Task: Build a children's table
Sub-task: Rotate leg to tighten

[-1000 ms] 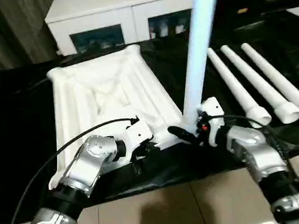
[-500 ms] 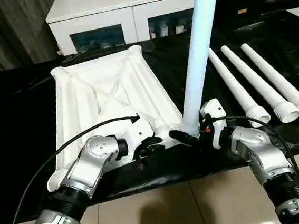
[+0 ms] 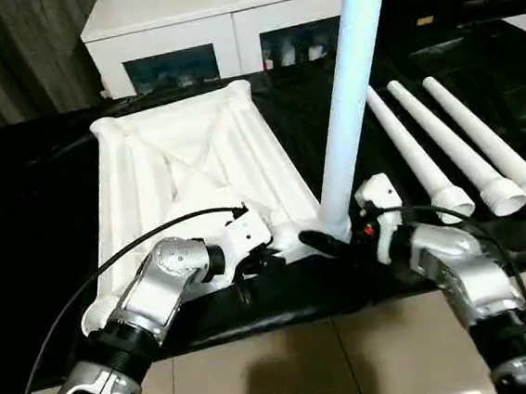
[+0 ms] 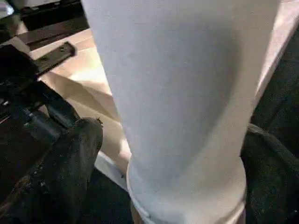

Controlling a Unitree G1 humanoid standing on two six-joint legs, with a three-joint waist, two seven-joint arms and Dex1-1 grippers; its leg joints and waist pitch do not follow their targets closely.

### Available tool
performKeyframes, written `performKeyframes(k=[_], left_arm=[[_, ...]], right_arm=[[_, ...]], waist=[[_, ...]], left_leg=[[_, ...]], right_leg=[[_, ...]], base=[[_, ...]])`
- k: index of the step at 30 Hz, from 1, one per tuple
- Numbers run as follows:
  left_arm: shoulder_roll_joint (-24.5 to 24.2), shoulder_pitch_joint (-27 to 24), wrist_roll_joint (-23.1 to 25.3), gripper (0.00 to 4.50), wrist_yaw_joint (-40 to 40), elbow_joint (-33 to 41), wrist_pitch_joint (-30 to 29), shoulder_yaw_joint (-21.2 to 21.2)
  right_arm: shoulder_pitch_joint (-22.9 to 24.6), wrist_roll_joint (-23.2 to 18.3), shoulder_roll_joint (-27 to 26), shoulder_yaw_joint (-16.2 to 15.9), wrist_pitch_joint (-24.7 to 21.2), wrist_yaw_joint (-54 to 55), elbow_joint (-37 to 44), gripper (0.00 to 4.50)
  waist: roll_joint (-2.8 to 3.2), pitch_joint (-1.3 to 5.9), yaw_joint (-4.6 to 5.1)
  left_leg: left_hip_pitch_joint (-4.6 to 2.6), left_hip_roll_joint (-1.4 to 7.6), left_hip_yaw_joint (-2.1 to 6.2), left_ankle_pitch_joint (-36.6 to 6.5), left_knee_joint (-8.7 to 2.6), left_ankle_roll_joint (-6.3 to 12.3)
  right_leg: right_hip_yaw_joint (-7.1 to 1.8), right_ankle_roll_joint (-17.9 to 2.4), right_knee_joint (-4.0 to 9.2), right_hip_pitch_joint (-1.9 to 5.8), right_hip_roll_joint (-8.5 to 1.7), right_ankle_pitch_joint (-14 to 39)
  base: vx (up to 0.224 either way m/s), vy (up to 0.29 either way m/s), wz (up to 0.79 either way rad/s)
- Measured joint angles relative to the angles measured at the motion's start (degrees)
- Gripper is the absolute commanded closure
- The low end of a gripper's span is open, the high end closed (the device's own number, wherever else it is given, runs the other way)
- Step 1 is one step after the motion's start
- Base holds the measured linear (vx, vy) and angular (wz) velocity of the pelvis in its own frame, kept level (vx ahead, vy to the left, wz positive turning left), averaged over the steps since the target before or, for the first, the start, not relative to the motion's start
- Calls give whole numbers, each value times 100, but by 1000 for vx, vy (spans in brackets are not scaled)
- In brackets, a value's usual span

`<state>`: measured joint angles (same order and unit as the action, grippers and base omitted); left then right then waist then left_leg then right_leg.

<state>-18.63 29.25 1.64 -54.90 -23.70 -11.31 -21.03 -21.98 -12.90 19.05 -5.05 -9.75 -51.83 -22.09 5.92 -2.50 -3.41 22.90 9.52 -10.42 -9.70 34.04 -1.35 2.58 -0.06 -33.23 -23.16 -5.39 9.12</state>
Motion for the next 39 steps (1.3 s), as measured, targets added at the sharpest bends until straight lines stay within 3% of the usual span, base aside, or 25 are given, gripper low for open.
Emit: performKeyframes(k=[17, 33, 39], left_arm=[[-61, -3, -69, 445, -107, 32, -90, 3], [-64, -3, -68, 450, -118, 31, -91, 2], [-76, -3, -69, 450, -121, 31, -110, 2]], right_arm=[[49, 202, 299, -31, 162, -134, -177, 19], [-26, 130, 190, 16, 308, -185, -290, 156], [-26, 130, 139, 23, 360, -147, -334, 176]], waist=[[3, 2, 8], [4, 3, 9], [5, 4, 17]], left_leg=[[1, 1, 0, -1, 1, 1], [1, 2, 0, 0, 5, 2], [1, 3, 0, 0, 6, 2]], right_leg=[[2, 0, 0, 0, 0, 0], [3, -1, -2, 0, 0, 0], [4, -1, -4, 0, 0, 0]], base=[[0, 0, 0], [0, 0, 0], [0, 0, 0]])
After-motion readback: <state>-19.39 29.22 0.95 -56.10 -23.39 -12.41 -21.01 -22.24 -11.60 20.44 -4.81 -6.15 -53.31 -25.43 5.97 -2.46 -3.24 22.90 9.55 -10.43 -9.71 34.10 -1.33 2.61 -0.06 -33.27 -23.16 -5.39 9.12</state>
